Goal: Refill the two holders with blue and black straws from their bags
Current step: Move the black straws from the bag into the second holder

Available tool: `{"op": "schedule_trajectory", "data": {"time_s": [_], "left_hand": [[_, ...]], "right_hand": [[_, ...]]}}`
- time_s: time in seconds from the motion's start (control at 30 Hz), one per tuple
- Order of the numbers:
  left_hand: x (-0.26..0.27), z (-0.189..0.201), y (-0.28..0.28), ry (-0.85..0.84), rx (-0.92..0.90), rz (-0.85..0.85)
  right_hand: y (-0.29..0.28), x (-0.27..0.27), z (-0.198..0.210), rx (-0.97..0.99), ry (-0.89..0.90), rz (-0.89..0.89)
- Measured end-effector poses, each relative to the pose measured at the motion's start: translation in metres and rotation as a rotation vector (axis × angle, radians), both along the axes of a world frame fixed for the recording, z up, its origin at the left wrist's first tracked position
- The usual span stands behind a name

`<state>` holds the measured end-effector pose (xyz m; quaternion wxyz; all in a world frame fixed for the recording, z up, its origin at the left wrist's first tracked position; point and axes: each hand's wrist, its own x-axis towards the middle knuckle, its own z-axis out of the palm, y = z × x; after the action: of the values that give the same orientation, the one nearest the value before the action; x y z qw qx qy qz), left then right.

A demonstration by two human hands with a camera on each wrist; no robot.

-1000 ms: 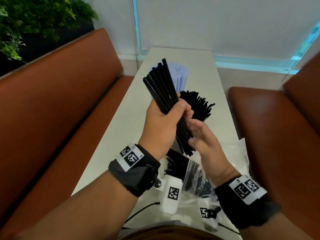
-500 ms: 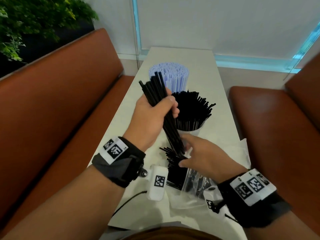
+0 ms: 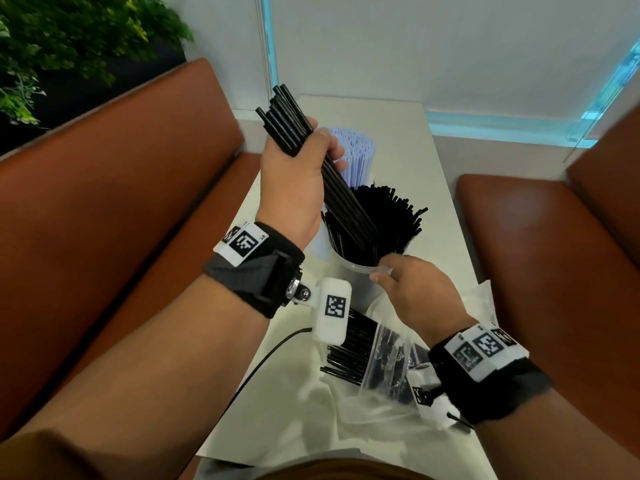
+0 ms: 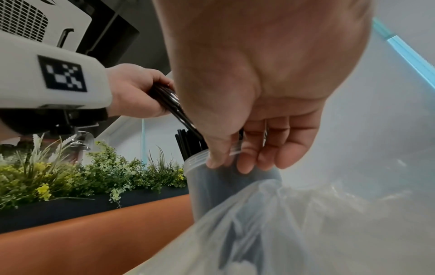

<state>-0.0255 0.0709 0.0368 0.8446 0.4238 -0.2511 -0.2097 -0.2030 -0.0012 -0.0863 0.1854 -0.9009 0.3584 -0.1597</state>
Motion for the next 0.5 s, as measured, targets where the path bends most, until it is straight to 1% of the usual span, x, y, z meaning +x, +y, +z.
{"op": "schedule_trajectory", "data": {"time_s": [0.07, 0.1, 0.2, 0.3, 0.37, 0.43, 0.5], "left_hand": [[-0.003, -0.006, -0.001, -0.064, 0.016, 0.032], [-0.004, -0.011, -0.001, -0.122, 0.045, 0.041], [-0.008, -0.030, -0.002, -0.344, 0.257, 0.065], [-0.011, -0.048, -0.002, -0.534, 0.460, -0.027], [-0.013, -0.056, -0.002, -0.671, 0.568, -0.047], [-0.014, -0.056, 0.000, -0.741, 0.622, -0.049], [-0.011, -0.051, 0.002, -0.770, 0.641, -0.086]], "right_hand": [[-0.003, 0.000, -0.002, -0.002, -0.016, 0.018], [-0.004, -0.001, -0.003, -0.006, -0.023, 0.022], [-0.006, -0.001, -0.006, -0.017, -0.033, 0.025], [-0.007, -0.001, -0.008, -0.016, -0.038, 0.022], [-0.008, -0.001, -0.010, -0.013, -0.051, 0.020], [-0.008, -0.002, -0.011, -0.006, -0.074, 0.024], [-0.009, -0.002, -0.012, -0.004, -0.079, 0.025]]}}
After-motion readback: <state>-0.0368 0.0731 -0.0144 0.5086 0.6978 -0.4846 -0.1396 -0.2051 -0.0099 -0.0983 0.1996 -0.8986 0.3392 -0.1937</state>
